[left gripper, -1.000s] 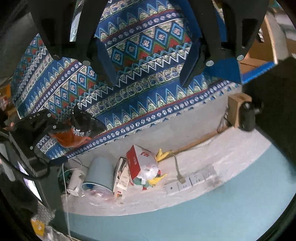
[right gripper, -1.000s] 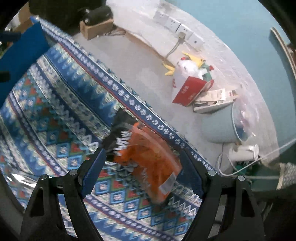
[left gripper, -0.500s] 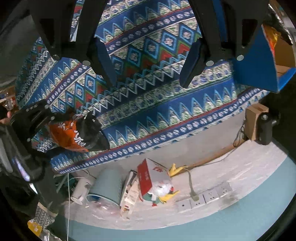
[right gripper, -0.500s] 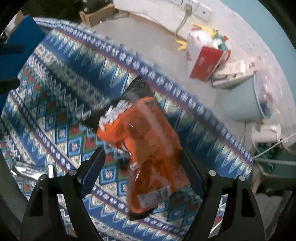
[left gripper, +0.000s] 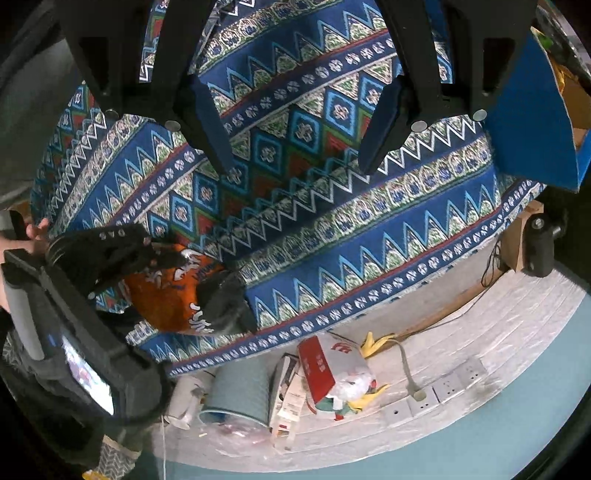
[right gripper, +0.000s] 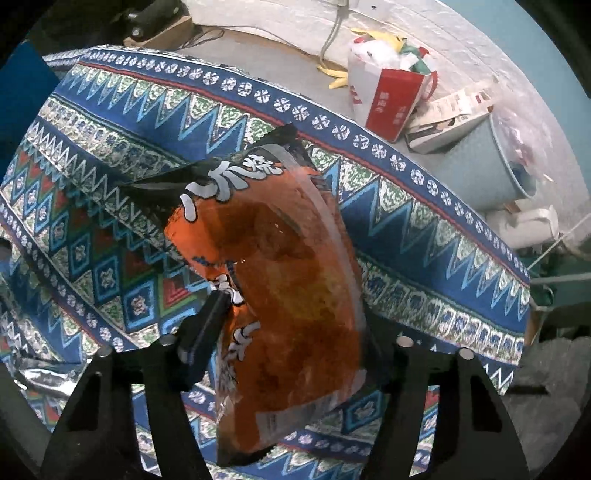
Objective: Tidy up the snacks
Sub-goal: 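Grasp the silver foil packet with left tool while right tool holds orange bag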
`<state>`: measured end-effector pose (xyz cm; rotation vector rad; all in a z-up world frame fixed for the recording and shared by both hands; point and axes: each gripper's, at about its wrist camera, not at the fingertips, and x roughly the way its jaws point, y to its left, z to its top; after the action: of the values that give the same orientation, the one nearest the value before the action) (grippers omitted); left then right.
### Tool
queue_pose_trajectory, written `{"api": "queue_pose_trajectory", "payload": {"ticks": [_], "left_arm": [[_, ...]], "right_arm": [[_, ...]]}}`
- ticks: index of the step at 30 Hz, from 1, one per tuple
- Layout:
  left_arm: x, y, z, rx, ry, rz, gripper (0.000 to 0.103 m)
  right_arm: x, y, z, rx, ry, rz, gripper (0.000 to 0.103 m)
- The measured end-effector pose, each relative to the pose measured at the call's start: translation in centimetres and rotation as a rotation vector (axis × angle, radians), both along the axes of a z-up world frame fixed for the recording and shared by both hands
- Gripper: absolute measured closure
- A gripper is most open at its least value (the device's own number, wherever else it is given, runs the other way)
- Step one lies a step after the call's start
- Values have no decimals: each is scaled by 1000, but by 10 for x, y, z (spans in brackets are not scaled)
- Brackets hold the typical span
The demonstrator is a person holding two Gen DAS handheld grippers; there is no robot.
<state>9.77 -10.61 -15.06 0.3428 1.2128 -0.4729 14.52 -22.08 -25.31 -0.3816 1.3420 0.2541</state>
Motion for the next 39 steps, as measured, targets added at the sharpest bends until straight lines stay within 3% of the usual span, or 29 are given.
{"api": "queue_pose_trajectory", "payload": {"ticks": [3,8,19,30,35,39], "left_arm": [[-8,-2,-2,-1,4,-11,31],[-25,-9,-7,-29,35,-35,31],[-66,-32,-19,-39,92,-120,31],[-94,-36,-44,-44,169,-143,31],[-102,-37,-52,-33,178,-154,31],[-106,-40,-60,-21,194,-165,50]], "right_arm": [[-8,0,5,8,-16,-33,56],[-30,-4,11,32,-34,-144,61],[-99,-10,16,102,-19,-309,61],[-182,-4,20,182,-9,-402,61],[-200,-1,21,185,-14,-409,60],[-206,5,18,195,-14,-411,60]]}}
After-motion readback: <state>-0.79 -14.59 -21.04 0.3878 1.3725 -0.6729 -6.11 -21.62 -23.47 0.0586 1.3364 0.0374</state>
